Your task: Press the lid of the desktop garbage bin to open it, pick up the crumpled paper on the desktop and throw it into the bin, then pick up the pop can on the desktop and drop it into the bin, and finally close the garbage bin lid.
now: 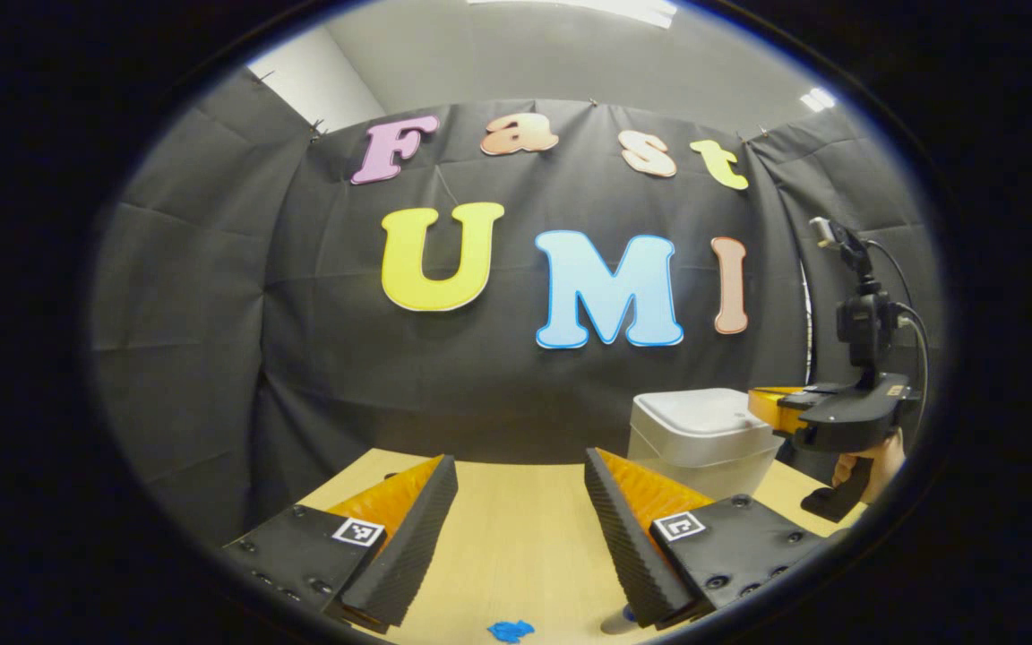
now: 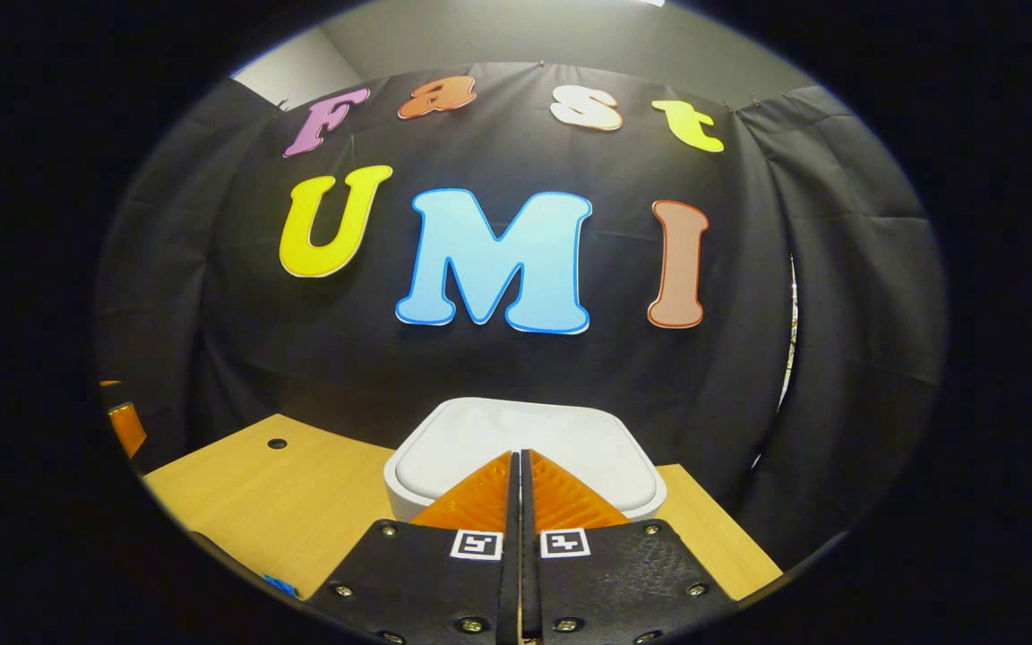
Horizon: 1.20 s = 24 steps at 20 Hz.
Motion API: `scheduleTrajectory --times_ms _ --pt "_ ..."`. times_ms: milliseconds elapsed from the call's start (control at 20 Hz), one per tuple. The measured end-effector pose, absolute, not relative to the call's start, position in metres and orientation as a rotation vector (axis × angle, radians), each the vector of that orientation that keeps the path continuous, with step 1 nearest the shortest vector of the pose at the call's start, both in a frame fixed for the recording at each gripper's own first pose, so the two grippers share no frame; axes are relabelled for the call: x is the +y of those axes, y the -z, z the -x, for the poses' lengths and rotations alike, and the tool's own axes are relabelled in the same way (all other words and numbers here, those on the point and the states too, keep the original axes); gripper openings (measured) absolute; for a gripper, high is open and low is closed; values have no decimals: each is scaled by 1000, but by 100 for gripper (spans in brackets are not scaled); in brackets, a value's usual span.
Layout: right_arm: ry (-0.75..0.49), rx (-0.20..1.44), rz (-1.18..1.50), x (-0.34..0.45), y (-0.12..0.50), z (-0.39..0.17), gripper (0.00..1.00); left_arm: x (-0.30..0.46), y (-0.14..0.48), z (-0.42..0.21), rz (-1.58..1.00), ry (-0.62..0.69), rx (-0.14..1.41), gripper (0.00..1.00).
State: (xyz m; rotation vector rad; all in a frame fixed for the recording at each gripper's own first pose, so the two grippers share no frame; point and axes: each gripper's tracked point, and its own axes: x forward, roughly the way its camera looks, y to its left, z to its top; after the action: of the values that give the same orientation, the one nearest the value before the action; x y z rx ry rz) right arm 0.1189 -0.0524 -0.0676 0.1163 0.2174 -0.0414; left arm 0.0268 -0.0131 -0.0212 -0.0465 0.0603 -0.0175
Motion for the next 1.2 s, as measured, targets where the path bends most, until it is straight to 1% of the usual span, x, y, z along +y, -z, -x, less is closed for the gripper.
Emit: scheduleTrajectory --times_ms 150,400,600,750,900,950,1000,1200 --pt "46 263 -145 -56 81 -124 1 -9 23 -27 49 4 64 95" --pt "8 275 -166 -54 84 -125 1 -5 25 -29 57 -8 70 96" --pt "-7 264 -252 -56 88 -125 2 -7 25 -31 46 -7 69 96" --pt "2 244 -200 -54 85 -127 1 -13 24 -31 49 8 62 96" --pt "41 223 -135 -55 73 -130 1 -15 18 -29 57 12 47 95" --pt "45 213 -132 -54 66 -129 1 -15 19 -29 61 12 46 92" --pt "51 190 -143 -55 58 -130 1 -15 19 -28 61 12 46 96" --pt "57 133 -176 -65 30 -137 1 -6 16 -24 62 -7 41 95"
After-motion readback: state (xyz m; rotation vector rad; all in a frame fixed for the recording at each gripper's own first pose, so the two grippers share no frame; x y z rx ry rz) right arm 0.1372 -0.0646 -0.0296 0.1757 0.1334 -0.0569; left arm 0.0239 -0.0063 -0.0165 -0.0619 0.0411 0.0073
